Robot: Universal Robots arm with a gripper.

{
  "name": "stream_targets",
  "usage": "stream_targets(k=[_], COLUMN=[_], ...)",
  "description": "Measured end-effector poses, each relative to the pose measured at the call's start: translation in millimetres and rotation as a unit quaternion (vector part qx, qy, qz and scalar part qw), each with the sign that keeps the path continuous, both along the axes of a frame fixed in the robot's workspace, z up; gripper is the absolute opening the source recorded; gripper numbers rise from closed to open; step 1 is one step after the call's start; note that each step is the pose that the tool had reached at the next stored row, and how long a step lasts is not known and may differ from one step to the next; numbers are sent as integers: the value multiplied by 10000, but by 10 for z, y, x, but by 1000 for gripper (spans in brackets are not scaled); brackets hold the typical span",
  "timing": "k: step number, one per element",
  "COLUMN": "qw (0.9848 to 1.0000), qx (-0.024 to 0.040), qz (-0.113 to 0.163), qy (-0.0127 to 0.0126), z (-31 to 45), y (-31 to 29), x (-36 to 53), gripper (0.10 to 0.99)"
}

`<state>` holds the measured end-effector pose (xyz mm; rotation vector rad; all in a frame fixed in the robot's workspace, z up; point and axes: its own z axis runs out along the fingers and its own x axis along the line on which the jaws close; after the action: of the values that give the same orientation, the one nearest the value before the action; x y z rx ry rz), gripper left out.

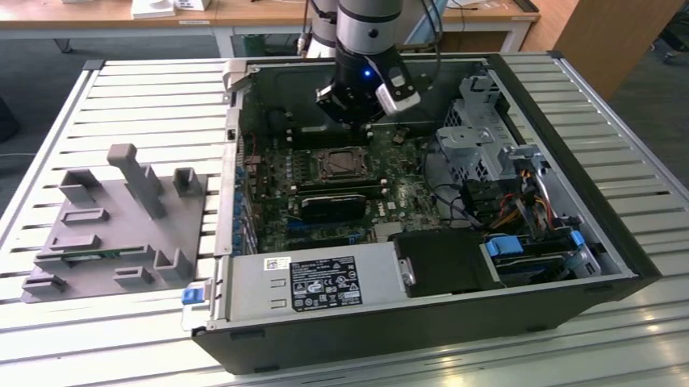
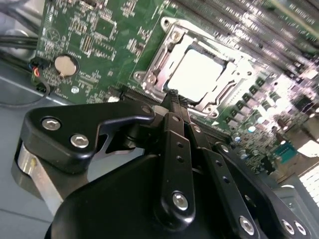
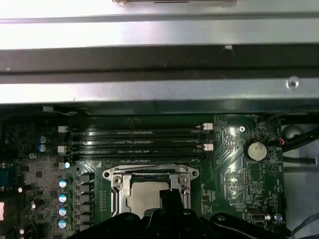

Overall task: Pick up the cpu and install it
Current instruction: 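Install the second cpu locking lever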

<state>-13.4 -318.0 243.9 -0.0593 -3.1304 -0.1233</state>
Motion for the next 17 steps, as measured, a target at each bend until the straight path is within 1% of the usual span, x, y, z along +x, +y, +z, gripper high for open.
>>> stream_targets(k=[4, 9, 12, 14, 15, 16, 17], qw=[10000, 10000, 10000, 10000, 10000, 10000, 10000], qx=[0, -1, 0, 1, 1, 1, 4], qz=[-1, 0, 0, 0, 0, 0, 0], qy=[0, 0, 0, 1, 4, 16, 42], z=[-1, -3, -5, -6, -7, -7, -8], y=[-98, -240, -314, -352, -365, -374, -380], x=[0, 0, 0, 0, 0, 3, 9], gripper=[106, 106, 106, 106, 106, 106, 106])
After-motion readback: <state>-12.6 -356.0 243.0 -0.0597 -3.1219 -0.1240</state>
